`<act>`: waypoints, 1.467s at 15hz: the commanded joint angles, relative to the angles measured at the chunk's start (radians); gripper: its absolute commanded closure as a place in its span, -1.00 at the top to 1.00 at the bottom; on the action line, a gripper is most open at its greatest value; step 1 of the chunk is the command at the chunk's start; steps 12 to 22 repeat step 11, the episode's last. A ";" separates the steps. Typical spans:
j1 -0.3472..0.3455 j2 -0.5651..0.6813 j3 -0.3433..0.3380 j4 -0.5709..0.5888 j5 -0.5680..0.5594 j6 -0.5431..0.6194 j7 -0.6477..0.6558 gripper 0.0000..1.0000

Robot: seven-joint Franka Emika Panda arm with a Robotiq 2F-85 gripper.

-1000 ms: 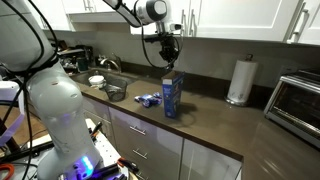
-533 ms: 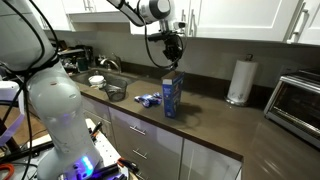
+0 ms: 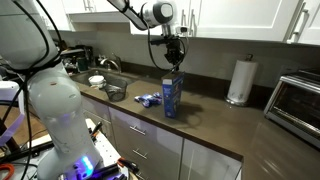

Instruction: Put a packet on the counter into the box

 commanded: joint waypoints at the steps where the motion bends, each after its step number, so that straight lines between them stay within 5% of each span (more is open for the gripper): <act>1: -0.002 0.007 0.007 0.019 -0.015 -0.012 0.006 -0.17; 10: 0.016 -0.018 0.017 0.020 0.024 -0.049 -0.041 0.97; 22: 0.018 -0.021 0.017 0.016 0.035 -0.050 -0.049 1.00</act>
